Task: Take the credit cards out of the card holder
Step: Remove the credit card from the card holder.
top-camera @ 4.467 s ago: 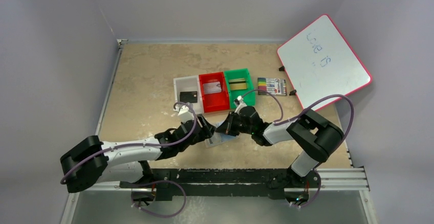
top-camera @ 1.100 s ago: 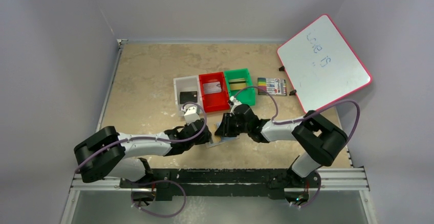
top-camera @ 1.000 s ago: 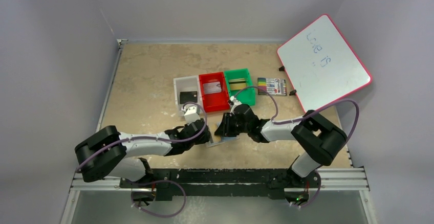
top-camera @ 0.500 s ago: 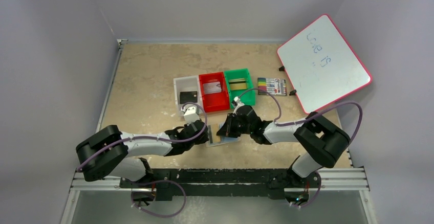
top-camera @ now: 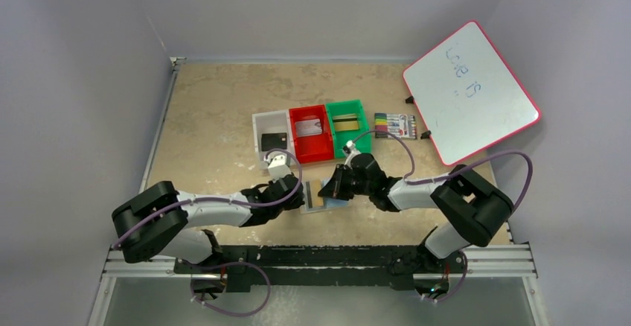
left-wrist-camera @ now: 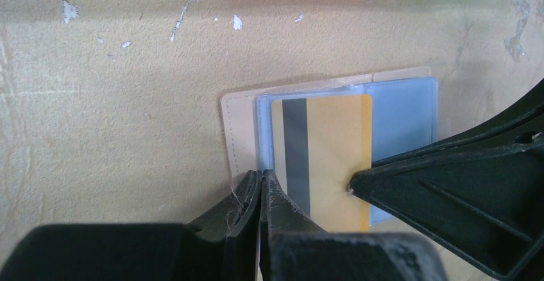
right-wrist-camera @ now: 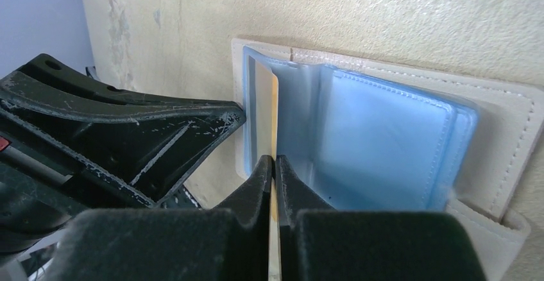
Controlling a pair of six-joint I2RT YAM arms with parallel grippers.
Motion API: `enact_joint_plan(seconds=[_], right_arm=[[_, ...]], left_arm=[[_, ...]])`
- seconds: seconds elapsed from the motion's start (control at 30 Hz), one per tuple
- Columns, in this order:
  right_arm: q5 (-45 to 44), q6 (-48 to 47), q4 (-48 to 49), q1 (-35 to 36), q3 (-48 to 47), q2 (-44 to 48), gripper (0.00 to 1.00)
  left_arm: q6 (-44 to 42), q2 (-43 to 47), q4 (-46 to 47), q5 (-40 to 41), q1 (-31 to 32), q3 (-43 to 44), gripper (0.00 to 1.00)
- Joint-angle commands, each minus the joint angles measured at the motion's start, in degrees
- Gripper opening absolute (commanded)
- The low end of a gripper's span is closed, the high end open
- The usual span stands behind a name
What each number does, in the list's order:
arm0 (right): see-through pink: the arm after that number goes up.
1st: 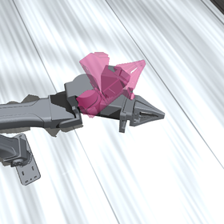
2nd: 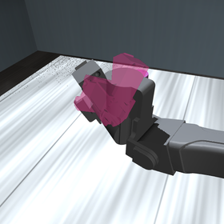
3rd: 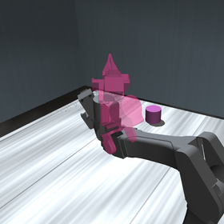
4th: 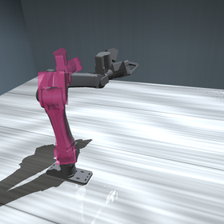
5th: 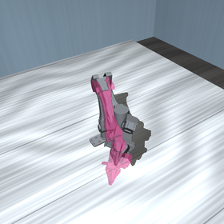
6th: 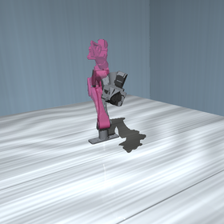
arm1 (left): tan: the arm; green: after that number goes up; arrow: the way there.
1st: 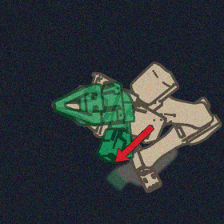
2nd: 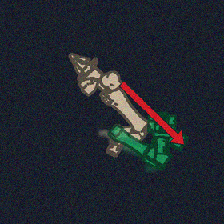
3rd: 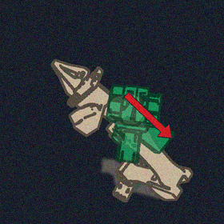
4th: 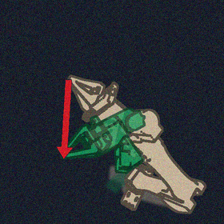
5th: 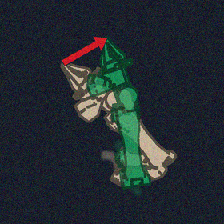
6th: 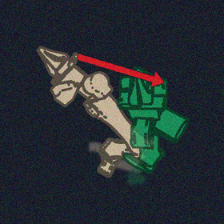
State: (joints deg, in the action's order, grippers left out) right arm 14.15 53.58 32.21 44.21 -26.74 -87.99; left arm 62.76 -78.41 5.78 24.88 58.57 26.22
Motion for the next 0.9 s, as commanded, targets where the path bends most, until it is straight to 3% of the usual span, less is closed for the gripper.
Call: enact_joint_plan(seconds=[0.0, 0.27, 0.37, 0.53, 0.6, 0.67, 0.87], right_arm=[[3.0, -2.4, 2.8, -1.9, 1.6, 2.0, 0.0], [6.6, -4.0, 3.7, -3.0, 2.0, -0.3, 0.0], [7.2, -3.8, 4.6, -3.3, 2.1, -1.4, 0.09], [6.4, -3.2, 4.6, -3.4, 1.6, -2.9, 0.09], [6.2, -2.9, 5.1, -3.5, 1.5, -3.1, 0.12], [6.2, -2.4, 5.3, -3.6, 1.5, -3.0, 0.2], [5.9, 0.7, 7.2, -4.0, 2.3, -1.8, 0.23]], left_arm=[[-1.3, -2.1, -3.9, 0.0, 0.3, 0.7, 0.0], [-1.8, -2.7, -3.6, -0.1, 0.4, 2.0, 0.0], [-2.4, -1.8, -2.7, -0.4, 0.6, 2.0, 0.0], [-3.3, 1.1, -2.8, 0.2, 1.1, 2.4, 0.17], [-3.6, 2.0, -3.3, 0.8, 1.1, 2.7, 0.19], [-4.1, 2.0, -3.4, 0.7, 1.1, 3.1, 0.2], [-6.6, -3.2, -6.5, -1.0, 1.7, 7.4, 0.2]])
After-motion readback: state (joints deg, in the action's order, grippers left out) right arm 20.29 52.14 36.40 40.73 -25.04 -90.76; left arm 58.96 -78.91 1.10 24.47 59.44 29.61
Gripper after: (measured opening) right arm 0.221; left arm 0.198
